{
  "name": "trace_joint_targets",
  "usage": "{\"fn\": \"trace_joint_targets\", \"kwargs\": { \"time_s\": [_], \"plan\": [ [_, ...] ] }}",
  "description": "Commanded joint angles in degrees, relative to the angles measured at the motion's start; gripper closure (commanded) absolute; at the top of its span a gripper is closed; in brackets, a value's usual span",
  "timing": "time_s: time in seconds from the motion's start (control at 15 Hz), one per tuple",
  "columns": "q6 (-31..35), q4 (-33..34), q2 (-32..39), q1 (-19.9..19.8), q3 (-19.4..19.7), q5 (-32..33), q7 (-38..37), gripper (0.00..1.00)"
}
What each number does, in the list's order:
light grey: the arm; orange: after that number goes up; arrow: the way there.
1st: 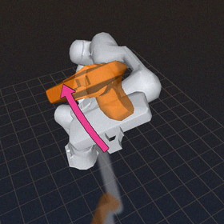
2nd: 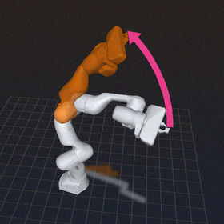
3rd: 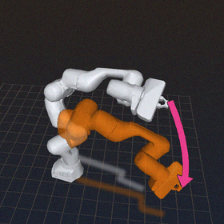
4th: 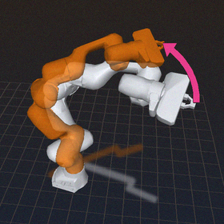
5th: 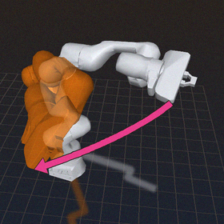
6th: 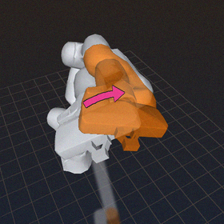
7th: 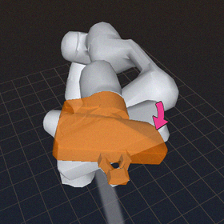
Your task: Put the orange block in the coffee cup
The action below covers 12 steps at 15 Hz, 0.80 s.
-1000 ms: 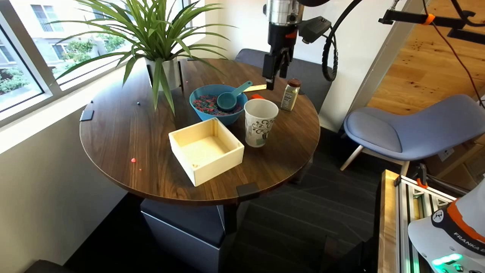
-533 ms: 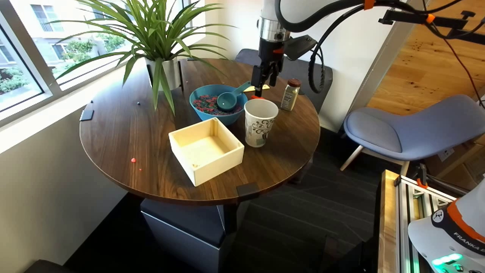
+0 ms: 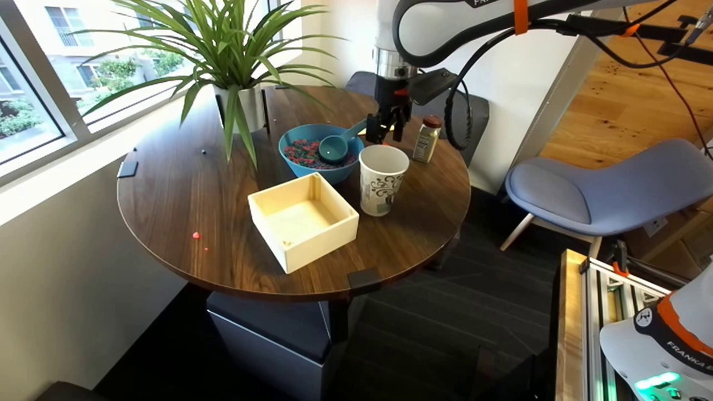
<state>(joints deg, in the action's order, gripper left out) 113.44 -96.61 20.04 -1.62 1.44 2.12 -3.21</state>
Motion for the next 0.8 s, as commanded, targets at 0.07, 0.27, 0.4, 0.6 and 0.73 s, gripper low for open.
{"fn": "trace_joint_targets", "kwargs": {
  "time_s": [0.07,0.27,0.4,0.6,0.73],
  "plan": [
    [0.1,1.2,2.1,0.1,0.4,-2.4,-4.4,0.1],
    [-0.3,1.6,2.8,0.2,0.8,-2.5,-6.6,0.13],
    [-0.3,1.8,3.1,0.2,0.9,-2.6,-8.1,0.15],
    [-0.3,2.2,3.9,0.1,0.8,-3.1,-8.8,0.44],
    [-0.2,2.4,4.2,0.2,0.8,-3.4,-9.3,0.62]
  ]
}}
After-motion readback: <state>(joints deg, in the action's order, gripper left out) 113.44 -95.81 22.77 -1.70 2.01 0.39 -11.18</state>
